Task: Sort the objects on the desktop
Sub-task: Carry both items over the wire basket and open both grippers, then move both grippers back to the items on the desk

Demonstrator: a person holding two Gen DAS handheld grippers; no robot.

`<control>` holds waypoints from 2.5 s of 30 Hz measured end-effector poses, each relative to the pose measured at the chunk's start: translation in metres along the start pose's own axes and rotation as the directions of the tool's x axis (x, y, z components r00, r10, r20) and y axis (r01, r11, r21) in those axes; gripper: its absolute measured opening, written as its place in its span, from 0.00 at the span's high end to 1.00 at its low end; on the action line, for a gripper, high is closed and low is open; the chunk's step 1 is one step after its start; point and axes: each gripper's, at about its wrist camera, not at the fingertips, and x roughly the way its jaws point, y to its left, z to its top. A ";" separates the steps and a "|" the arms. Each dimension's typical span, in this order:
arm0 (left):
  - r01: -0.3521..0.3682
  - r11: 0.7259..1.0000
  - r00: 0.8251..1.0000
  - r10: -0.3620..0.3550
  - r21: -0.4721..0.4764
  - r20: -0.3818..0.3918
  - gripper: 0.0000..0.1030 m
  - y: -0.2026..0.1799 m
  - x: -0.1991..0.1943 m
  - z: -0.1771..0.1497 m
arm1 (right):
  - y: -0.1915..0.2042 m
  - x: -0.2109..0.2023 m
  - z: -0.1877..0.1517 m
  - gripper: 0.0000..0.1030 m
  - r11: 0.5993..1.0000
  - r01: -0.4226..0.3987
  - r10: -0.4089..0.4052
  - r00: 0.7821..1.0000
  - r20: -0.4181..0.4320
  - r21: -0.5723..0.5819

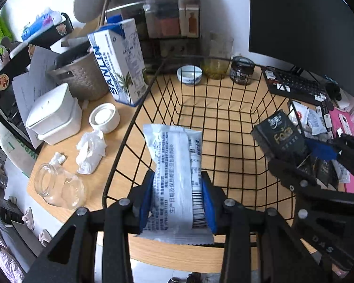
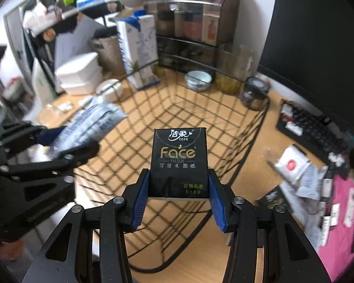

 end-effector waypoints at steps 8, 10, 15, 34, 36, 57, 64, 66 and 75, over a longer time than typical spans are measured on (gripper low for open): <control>-0.062 0.997 0.998 0.062 -0.043 0.007 0.33 -0.004 -0.005 0.000 | -0.007 0.004 0.000 0.53 1.000 -0.018 0.018 1.000 0.012 0.025; -0.067 0.996 0.997 0.068 -0.051 0.020 0.30 -0.004 -0.008 0.001 | -0.011 -0.001 0.000 0.53 0.998 -0.041 0.040 0.999 0.018 0.041; -0.052 0.998 0.998 0.054 -0.046 0.041 0.30 -0.011 -0.018 0.000 | -0.022 -0.028 -0.008 0.52 0.994 -0.077 0.073 0.996 0.059 0.074; 0.103 0.934 0.991 -0.125 0.342 0.043 0.30 -0.199 -0.031 -0.015 | -0.205 -0.057 -0.129 0.46 0.905 0.102 -0.099 0.995 -0.029 0.413; 0.124 0.919 0.989 -0.144 0.375 0.025 0.30 -0.216 -0.021 -0.016 | -0.221 -0.048 -0.141 0.46 0.890 0.106 -0.090 0.994 -0.056 0.444; 0.182 0.863 0.982 -0.134 0.472 -0.133 0.30 -0.247 0.077 -0.003 | -0.251 0.016 -0.151 0.46 0.854 0.058 0.019 0.990 -0.142 0.517; 0.181 0.868 0.981 -0.128 0.463 -0.144 0.30 -0.249 0.089 -0.004 | -0.255 0.012 -0.155 0.63 0.843 0.039 0.033 0.992 -0.124 0.537; 0.178 0.869 0.982 -0.126 0.461 -0.142 0.33 -0.248 0.088 -0.004 | -0.254 0.009 -0.158 0.63 0.844 0.039 0.031 0.992 -0.121 0.535; 0.191 0.877 0.976 -0.124 0.441 -0.178 0.50 -0.247 0.068 -0.025 | -0.249 -0.020 -0.193 0.63 0.837 0.051 0.013 0.993 -0.113 0.545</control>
